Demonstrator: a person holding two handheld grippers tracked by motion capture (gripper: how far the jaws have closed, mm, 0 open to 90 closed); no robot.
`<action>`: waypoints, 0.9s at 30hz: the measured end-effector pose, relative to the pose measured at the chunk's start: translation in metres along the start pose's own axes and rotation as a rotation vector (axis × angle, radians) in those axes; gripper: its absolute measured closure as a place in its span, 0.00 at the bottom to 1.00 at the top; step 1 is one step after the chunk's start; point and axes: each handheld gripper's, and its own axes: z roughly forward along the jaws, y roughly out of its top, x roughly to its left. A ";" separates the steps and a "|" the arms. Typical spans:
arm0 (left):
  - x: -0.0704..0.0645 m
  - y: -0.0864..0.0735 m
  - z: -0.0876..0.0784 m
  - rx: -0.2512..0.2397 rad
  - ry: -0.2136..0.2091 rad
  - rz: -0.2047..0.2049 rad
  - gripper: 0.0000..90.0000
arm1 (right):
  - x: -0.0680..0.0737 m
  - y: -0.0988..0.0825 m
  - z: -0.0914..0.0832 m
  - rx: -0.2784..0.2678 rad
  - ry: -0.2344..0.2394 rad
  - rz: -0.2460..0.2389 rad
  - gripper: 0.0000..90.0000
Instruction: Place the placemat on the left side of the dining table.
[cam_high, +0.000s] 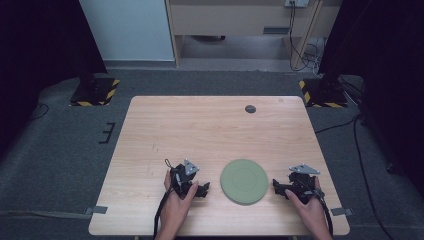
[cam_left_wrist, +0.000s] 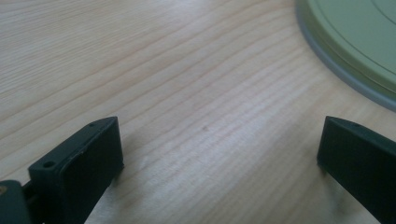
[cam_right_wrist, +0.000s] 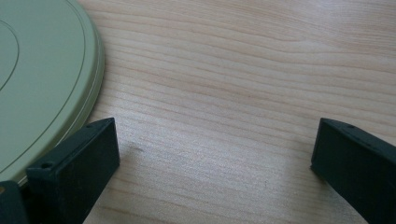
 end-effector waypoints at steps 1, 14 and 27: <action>0.000 0.000 0.000 0.001 0.002 -0.001 0.00 | 0.000 0.000 0.000 0.000 0.000 0.000 0.02; -0.007 0.002 -0.004 -0.031 -0.064 0.033 0.04 | 0.005 -0.002 -0.002 -0.001 0.049 -0.042 0.04; -0.046 0.007 -0.009 -0.095 -0.143 0.110 0.04 | 0.020 -0.003 -0.016 -0.034 0.168 -0.113 0.04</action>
